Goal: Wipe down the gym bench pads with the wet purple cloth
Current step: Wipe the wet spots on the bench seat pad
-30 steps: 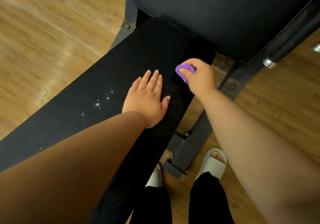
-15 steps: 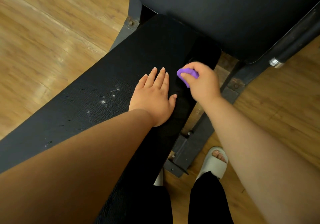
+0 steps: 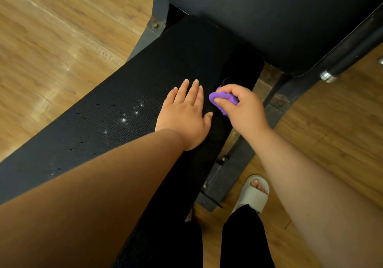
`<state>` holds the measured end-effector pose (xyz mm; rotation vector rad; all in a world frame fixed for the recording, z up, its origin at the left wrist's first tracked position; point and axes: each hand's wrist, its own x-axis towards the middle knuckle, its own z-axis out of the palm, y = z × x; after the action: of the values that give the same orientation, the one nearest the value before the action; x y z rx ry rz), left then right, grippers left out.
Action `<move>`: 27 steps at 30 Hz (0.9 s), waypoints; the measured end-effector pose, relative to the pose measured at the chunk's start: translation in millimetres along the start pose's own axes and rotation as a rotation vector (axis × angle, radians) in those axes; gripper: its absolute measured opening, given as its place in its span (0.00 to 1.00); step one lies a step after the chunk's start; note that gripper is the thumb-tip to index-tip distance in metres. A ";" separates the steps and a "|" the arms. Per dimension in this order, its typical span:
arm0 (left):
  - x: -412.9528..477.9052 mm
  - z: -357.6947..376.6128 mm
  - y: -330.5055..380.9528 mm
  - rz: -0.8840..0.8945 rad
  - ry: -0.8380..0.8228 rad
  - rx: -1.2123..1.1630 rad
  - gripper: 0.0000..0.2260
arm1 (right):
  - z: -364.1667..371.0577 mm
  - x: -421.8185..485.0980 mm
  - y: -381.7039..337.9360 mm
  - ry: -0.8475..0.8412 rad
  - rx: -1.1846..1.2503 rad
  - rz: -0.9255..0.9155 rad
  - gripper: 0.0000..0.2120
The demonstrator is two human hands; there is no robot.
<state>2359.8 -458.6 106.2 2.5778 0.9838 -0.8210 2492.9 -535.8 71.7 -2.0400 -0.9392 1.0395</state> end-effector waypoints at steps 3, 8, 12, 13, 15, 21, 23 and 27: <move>-1.0 -0.6 0.5 -0.003 0.000 -0.007 0.30 | -4.7 17.4 -2.3 0.016 -0.002 0.043 0.05; -0.6 -1.4 -1.1 0.008 0.008 -0.032 0.30 | 3.8 21.0 -7.9 0.109 0.003 0.086 0.06; -5.7 -4.5 -3.7 0.055 0.051 -0.141 0.30 | 6.6 -13.9 -6.4 0.063 -0.001 -0.009 0.06; -7.9 -6.3 -5.2 0.061 0.062 -0.170 0.30 | 6.1 -17.0 -6.5 0.054 -0.013 -0.023 0.06; -14.0 -10.4 -8.4 0.075 0.062 -0.154 0.30 | 4.7 -12.9 -7.9 0.042 -0.025 0.000 0.05; -33.7 -6.7 -28.9 0.112 0.028 -0.006 0.33 | 14.3 -2.3 -19.3 0.158 0.079 0.118 0.06; -33.1 -4.8 -29.4 0.120 0.036 -0.010 0.32 | 18.0 -23.2 -23.5 0.117 0.115 0.090 0.06; -30.1 -3.0 -28.2 0.120 0.041 0.001 0.32 | 13.1 -45.1 -25.3 0.001 0.129 0.025 0.05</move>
<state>2323.6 -452.5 125.2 2.6343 0.8306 -0.7405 2454.9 -556.4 102.9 -1.9496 -0.8264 1.0838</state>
